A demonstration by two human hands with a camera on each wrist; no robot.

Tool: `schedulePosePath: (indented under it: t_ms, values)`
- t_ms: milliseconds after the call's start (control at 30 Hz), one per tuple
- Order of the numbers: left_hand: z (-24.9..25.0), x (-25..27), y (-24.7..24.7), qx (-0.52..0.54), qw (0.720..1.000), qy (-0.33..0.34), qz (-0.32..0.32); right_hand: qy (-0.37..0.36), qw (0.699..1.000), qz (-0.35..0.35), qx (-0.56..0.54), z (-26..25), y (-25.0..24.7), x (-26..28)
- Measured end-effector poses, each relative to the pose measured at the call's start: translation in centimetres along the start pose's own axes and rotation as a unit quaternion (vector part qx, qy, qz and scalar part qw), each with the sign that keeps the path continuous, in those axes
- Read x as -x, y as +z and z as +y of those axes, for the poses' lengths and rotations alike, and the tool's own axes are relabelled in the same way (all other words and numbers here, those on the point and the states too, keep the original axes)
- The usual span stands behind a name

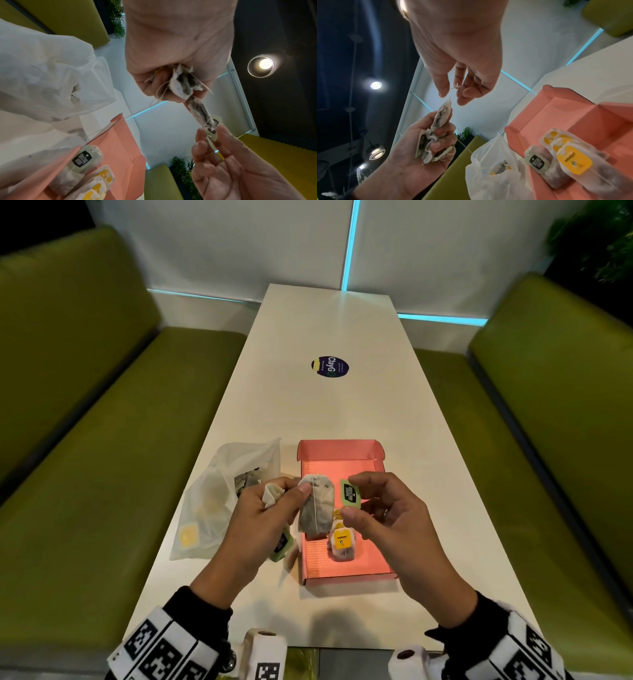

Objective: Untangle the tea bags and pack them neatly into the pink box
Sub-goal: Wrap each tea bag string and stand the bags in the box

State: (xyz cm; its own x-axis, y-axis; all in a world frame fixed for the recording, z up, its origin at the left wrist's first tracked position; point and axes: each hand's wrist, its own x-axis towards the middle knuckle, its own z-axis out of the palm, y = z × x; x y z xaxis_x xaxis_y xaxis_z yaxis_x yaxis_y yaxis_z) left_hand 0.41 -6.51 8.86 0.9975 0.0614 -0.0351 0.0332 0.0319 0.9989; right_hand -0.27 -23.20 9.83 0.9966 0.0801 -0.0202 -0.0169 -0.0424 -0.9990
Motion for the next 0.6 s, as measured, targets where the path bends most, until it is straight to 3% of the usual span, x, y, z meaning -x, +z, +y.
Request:
schedulePosePath:
  t_ms: [167,333,500,600]
  values:
    - [0.0,0.1,0.0,0.001,1.000,-0.002,0.010,0.025,0.996,0.028,-0.080,0.4,-0.1,-0.1]
    - [0.4,0.2,0.0,0.020,1.000,0.002,0.009,0.061,0.997,0.037,-0.017,1.2,-0.2,-0.2]
    - [0.5,0.4,0.2,0.014,0.999,-0.008,-0.052,0.086,0.992,0.062,-0.064,1.1,-0.3,-0.9]
    - [0.1,0.5,0.2,-0.011,0.995,-0.021,-0.095,0.071,0.990,0.040,-0.114,0.6,-0.3,-1.4]
